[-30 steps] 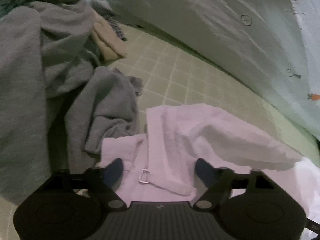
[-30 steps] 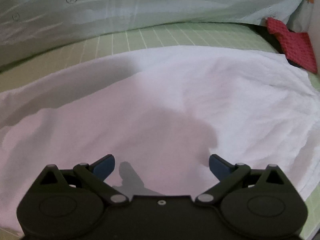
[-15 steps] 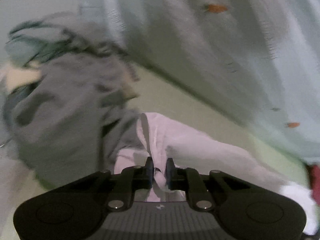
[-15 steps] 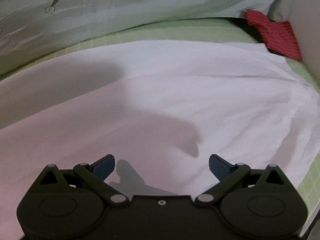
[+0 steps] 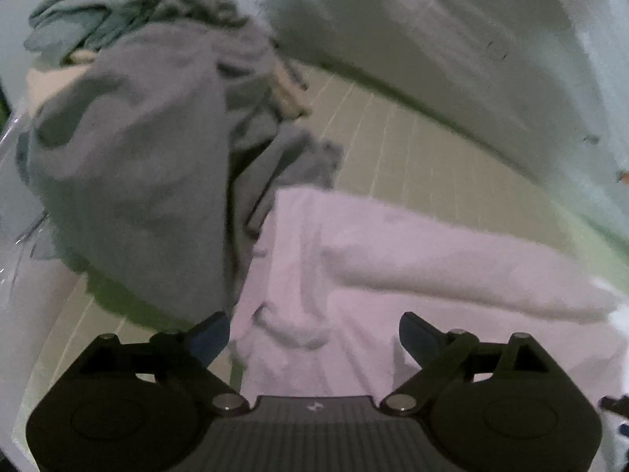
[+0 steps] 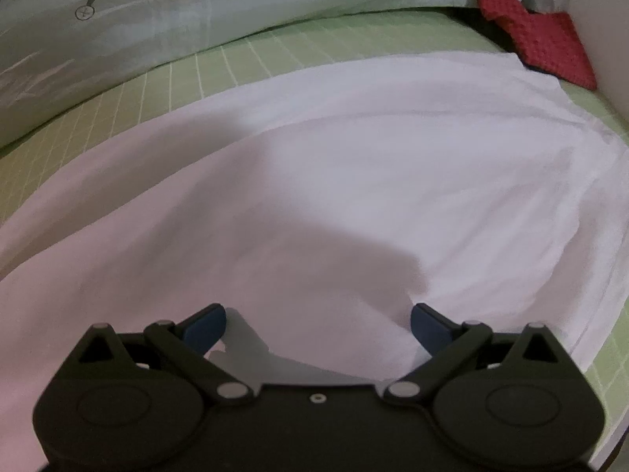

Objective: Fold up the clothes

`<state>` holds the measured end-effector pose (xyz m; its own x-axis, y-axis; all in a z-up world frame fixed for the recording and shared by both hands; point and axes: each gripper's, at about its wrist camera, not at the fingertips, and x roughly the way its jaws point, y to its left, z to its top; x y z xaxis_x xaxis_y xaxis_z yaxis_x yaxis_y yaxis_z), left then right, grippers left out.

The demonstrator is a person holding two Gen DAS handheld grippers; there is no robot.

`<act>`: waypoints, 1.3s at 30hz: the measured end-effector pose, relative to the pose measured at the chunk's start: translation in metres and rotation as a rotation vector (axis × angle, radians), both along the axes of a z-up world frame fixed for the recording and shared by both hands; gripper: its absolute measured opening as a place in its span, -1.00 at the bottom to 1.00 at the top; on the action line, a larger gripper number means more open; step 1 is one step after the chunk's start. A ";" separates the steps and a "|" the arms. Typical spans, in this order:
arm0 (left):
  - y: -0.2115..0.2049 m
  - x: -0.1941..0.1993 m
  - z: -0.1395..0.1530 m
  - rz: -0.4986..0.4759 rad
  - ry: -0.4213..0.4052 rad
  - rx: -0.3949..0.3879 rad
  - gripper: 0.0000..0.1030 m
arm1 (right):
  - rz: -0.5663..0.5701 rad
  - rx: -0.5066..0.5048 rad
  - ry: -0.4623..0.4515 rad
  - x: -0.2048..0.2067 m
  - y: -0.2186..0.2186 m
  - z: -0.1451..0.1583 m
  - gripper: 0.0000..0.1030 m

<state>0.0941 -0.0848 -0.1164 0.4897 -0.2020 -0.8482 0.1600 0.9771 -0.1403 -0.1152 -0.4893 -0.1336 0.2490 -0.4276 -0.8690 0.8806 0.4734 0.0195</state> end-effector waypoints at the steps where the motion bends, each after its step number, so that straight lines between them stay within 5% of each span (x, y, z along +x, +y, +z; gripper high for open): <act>1: -0.001 0.001 -0.003 0.011 0.010 0.022 0.81 | 0.003 -0.003 0.003 0.001 0.002 0.000 0.98; 9: 0.004 0.011 -0.026 -0.003 0.021 0.044 0.88 | 0.022 -0.001 0.004 -0.006 0.003 0.001 0.98; 16: 0.014 0.020 -0.045 0.055 0.102 -0.094 0.92 | 0.018 -0.002 0.007 -0.009 0.004 0.000 0.98; 24: 0.016 0.020 -0.049 0.005 0.093 -0.121 0.91 | 0.011 0.003 0.004 -0.011 0.005 0.000 0.98; 25: 0.015 0.019 -0.048 -0.004 0.093 -0.133 0.78 | 0.011 0.002 0.002 -0.012 0.005 0.000 0.98; 26: 0.015 0.019 -0.046 -0.013 0.093 -0.146 0.38 | 0.012 0.002 0.000 -0.013 0.005 0.000 0.98; 29: 0.015 0.018 -0.041 -0.042 0.094 -0.184 -0.14 | 0.007 0.005 -0.019 -0.017 0.004 0.001 0.98; 32: 0.005 0.012 -0.024 -0.098 0.031 -0.119 -0.33 | -0.006 0.009 -0.052 -0.023 0.002 0.003 0.97; 39: -0.034 -0.003 0.050 -0.189 -0.145 -0.236 -0.39 | -0.038 -0.016 -0.125 -0.052 -0.011 0.016 0.97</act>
